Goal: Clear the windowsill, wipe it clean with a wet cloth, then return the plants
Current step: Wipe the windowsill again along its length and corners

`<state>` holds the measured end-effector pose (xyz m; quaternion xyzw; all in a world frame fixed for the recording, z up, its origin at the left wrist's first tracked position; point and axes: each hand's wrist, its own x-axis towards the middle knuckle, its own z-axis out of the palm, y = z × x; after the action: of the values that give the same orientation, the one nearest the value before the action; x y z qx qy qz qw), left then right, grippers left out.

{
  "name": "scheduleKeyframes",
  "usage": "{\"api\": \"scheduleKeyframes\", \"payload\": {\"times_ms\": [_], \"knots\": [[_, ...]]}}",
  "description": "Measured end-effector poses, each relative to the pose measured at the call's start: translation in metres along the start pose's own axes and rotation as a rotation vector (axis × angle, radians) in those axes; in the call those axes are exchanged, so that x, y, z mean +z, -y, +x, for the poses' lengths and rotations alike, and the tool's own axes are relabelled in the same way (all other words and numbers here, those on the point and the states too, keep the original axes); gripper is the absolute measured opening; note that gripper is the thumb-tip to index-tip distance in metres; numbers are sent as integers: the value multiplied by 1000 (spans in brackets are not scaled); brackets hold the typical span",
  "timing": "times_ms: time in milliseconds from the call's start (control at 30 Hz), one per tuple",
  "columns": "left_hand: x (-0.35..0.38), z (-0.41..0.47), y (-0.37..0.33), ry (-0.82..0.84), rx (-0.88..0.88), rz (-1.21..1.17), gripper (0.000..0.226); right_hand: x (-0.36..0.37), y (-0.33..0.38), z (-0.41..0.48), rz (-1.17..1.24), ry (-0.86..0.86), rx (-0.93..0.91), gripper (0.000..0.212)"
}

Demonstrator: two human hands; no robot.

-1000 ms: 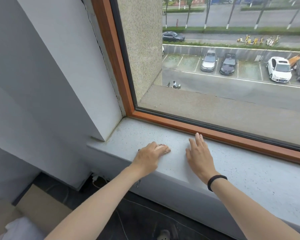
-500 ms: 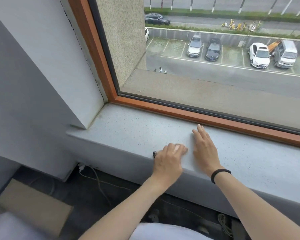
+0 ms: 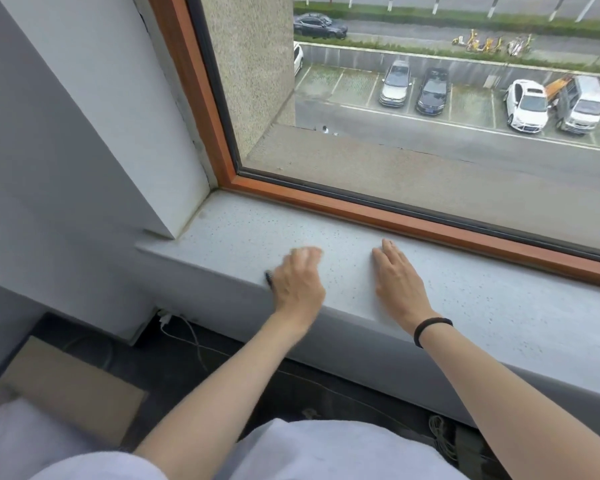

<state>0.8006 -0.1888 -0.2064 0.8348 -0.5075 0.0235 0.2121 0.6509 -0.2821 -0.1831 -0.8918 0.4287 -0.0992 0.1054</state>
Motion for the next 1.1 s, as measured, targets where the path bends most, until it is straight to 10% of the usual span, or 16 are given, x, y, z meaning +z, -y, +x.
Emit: {"api": "scheduleKeyframes", "payload": {"times_ms": [133, 333, 633, 1100], "knots": [[-7, -23, 16, -122, 168, -4, 38, -1, 13, 8, 67, -5, 36, 45], [-31, 8, 150, -300, -681, -248, 36, 17, 79, 17, 88, 66, -208, 44], [-71, 52, 196, -427, -1264, -569, 36, 39, 106, 4, -188, 220, -426, 64], [-74, 44, 183, -339, -1072, -546, 44, 34, 89, -12, -213, 130, -419, 60]]}}
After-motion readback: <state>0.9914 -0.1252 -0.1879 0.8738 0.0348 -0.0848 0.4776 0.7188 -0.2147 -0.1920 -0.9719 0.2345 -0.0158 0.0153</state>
